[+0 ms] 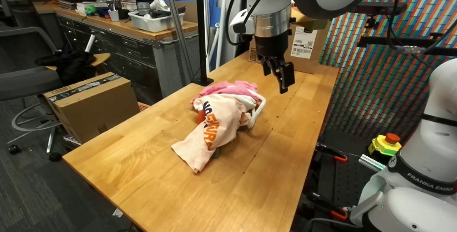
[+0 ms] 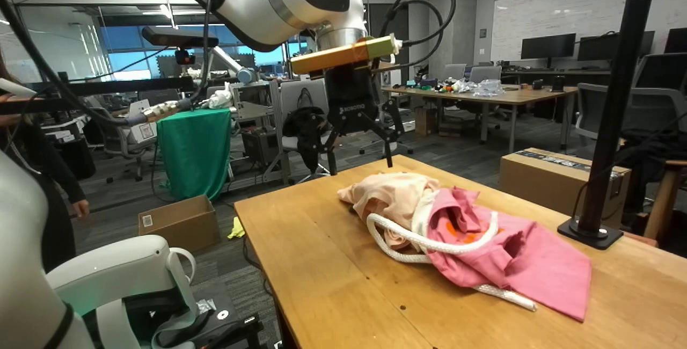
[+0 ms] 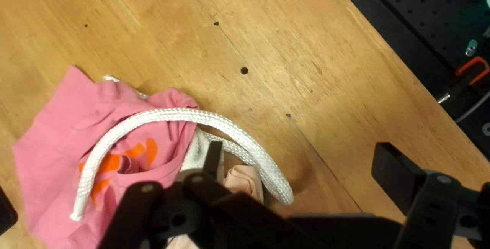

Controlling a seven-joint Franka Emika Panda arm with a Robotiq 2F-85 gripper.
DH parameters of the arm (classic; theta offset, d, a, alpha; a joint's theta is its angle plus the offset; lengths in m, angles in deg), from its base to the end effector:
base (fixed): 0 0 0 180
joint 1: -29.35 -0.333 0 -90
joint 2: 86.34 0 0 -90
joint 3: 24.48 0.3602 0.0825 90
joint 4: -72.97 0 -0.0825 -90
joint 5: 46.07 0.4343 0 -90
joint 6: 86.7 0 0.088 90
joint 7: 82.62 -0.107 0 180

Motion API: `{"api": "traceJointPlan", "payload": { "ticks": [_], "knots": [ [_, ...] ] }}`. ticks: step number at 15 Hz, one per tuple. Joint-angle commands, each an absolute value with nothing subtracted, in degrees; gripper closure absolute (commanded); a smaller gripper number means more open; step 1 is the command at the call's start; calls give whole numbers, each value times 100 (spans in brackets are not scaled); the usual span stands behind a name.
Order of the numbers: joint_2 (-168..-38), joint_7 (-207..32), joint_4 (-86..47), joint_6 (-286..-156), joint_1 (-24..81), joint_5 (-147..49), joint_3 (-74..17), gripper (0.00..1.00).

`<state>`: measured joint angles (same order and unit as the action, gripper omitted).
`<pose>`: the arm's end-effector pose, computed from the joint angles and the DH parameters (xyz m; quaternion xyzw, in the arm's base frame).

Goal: Pick up the cloths and put them around the table.

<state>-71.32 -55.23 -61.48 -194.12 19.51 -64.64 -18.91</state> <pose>0.4601 0.1030 0.4412 0.8897 0.4145 -0.1210 0.1483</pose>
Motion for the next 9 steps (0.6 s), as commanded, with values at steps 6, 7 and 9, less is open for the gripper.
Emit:
{"api": "traceJointPlan", "payload": {
  "ticks": [6, 7, 9],
  "knots": [
    [-7428, -4658, -6156, -20107, 1988, -7009, -1967, 0],
    [-7469, -4565, -6181, -20307, 1990, -6989, -1983, 0],
    [-7576, -4405, -6201, -20567, 2000, -6922, -1997, 0]
  ]
}}
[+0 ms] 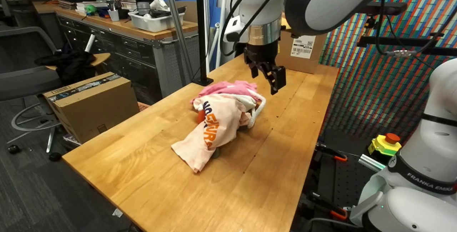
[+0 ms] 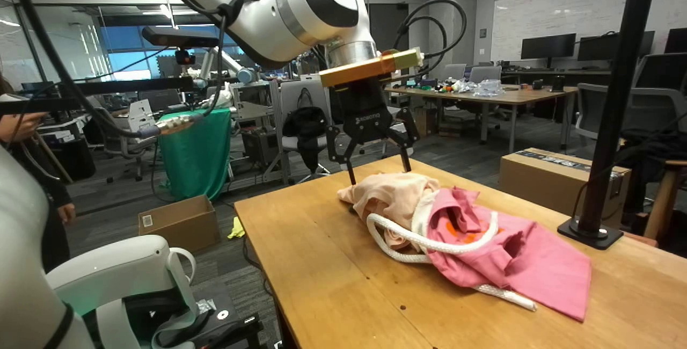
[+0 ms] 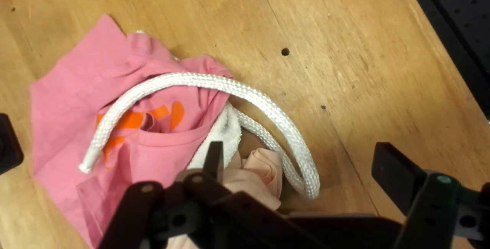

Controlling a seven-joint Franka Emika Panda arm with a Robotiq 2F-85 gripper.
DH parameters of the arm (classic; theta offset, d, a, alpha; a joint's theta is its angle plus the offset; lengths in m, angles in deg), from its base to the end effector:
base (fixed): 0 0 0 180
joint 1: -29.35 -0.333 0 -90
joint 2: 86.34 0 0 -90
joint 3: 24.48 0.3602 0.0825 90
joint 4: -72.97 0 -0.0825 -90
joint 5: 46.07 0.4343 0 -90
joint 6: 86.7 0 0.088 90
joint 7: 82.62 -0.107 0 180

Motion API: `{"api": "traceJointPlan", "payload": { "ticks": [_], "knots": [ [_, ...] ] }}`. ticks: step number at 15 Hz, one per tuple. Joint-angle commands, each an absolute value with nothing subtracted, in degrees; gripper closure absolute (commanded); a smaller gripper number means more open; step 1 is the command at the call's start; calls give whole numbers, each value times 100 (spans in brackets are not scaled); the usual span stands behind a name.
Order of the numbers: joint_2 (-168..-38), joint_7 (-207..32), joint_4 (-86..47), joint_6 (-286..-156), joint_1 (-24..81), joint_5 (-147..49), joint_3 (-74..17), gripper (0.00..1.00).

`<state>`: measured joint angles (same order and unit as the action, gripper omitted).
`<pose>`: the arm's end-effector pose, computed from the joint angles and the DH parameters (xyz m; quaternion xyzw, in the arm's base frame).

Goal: Pick up the cloths and put them around the table.

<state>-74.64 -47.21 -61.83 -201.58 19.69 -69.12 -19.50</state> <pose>0.4809 0.1020 0.4200 0.8438 0.4992 -0.1035 0.1673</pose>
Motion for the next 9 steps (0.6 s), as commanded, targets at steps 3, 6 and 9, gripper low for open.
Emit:
{"api": "traceJointPlan", "payload": {
  "ticks": [3, 6, 9],
  "knots": [
    [-7731, -4120, -6282, -20815, 2028, -6741, -2047, 0],
    [-7904, -3833, -6375, -21001, 2074, -6486, -2109, 0],
    [-8040, -3599, -6506, -21176, 2144, -6187, -2148, 0]
  ]
}}
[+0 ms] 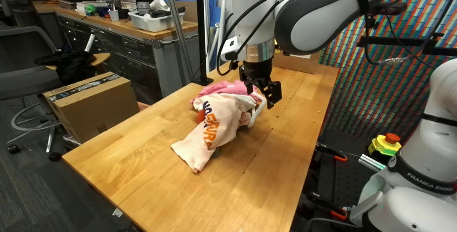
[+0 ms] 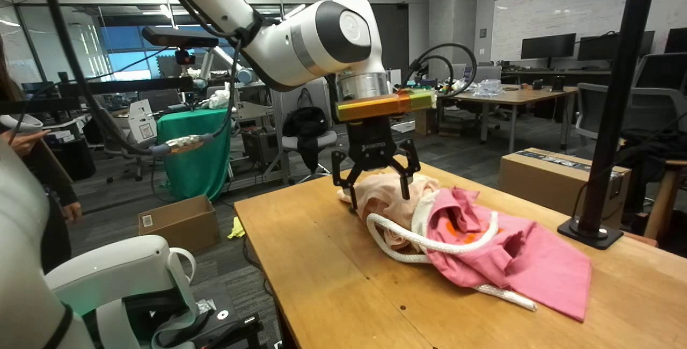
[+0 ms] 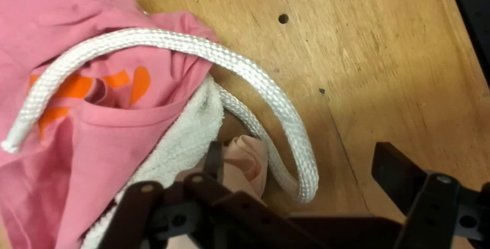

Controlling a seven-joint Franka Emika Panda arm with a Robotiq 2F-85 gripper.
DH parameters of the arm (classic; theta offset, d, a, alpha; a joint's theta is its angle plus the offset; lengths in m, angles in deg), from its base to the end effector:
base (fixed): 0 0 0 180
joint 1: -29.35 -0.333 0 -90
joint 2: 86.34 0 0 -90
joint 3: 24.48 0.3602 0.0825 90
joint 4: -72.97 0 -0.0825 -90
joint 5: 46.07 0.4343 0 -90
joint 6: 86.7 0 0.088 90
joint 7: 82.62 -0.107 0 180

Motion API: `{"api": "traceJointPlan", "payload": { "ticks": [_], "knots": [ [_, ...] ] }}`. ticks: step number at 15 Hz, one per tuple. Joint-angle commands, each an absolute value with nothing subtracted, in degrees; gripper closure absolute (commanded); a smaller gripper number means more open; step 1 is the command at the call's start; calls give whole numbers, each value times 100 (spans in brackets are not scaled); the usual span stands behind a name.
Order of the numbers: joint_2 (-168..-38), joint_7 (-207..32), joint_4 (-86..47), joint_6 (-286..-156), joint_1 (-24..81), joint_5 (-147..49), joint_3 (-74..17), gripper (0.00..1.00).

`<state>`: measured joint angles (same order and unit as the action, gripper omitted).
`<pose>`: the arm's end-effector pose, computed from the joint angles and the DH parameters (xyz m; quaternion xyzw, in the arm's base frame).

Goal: Pick up the cloths and put them around the table.

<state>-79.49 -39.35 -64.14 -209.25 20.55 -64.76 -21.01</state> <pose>0.4895 0.0924 0.3666 0.8260 0.5434 -0.1003 0.1115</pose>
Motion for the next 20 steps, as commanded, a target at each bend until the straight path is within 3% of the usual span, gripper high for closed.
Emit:
{"api": "traceJointPlan", "payload": {
  "ticks": [1, 12, 14, 20],
  "knots": [
    [-8059, -3570, -6552, -21218, 2166, -6146, -2146, 0],
    [-8145, -3570, -6770, -21510, 2347, -6092, -2146, 0],
    [-8139, -3584, -6771, -21545, 2364, -6095, -2150, 28],
    [-8100, -3647, -6768, -21557, 2409, -6133, -2157, 73]
  ]
}}
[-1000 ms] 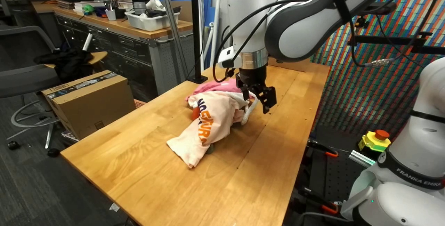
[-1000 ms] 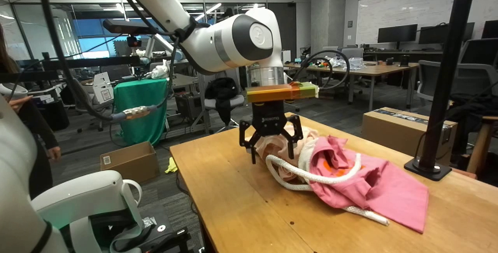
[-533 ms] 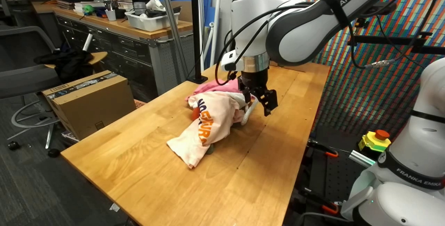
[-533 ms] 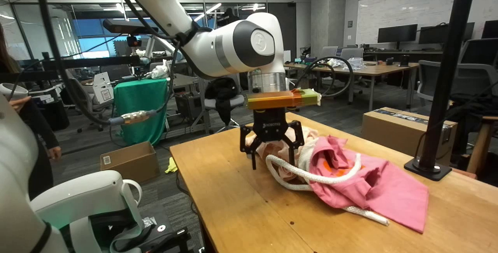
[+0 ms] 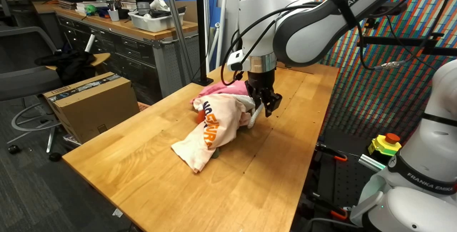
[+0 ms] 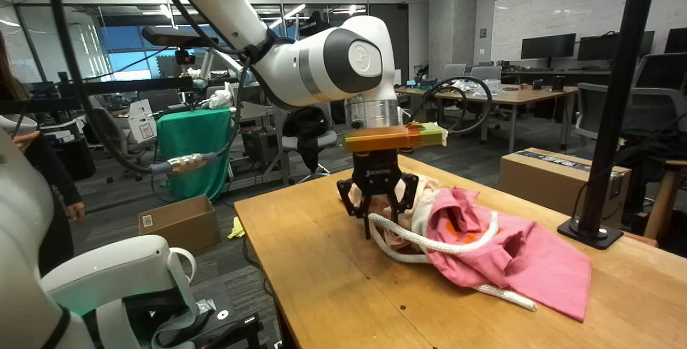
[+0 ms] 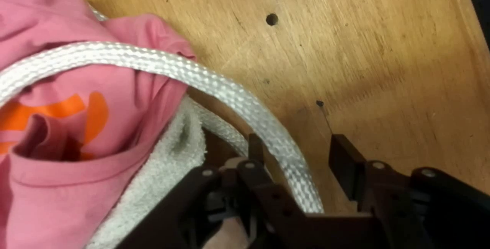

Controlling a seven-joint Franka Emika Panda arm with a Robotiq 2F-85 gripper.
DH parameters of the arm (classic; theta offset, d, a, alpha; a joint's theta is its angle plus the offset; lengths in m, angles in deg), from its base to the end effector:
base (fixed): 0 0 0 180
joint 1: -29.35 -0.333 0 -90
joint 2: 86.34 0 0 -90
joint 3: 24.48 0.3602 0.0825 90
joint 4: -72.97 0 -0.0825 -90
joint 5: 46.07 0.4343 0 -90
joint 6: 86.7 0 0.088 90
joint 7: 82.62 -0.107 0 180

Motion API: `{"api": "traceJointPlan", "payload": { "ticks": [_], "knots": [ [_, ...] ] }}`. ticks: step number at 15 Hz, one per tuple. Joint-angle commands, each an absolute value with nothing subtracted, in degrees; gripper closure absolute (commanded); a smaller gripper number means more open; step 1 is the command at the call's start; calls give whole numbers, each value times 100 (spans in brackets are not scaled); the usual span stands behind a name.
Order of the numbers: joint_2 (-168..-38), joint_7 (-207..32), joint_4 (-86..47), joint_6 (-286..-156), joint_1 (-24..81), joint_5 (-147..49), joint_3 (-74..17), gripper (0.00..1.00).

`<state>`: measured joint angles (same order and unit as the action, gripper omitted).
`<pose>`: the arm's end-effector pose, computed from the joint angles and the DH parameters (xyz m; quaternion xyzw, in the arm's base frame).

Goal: Pick up the cloths and put them around the table.

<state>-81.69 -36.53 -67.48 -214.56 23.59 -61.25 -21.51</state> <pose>0.4837 0.0661 0.3275 0.8372 0.5331 -0.0974 0.0731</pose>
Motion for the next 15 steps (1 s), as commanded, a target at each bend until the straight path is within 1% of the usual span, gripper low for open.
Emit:
{"api": "traceJointPlan", "payload": {
  "ticks": [1, 2, 5, 7, 11, 15],
  "knots": [
    [-8081, -3660, -6769, -21536, 2416, -6146, -2157, 81],
    [-8057, -3685, -6768, -21500, 2425, -6154, -2159, 89],
    [-7985, -3745, -6770, -21399, 2457, -6205, -2161, 96],
    [-7914, -3787, -6783, -21311, 2474, -6260, -2160, 92],
    [-7460, -4143, -6865, -21062, 2555, -6609, -2170, 96],
    [-6615, -4859, -6944, -20730, 2762, -7327, -2242, 96]
  ]
}}
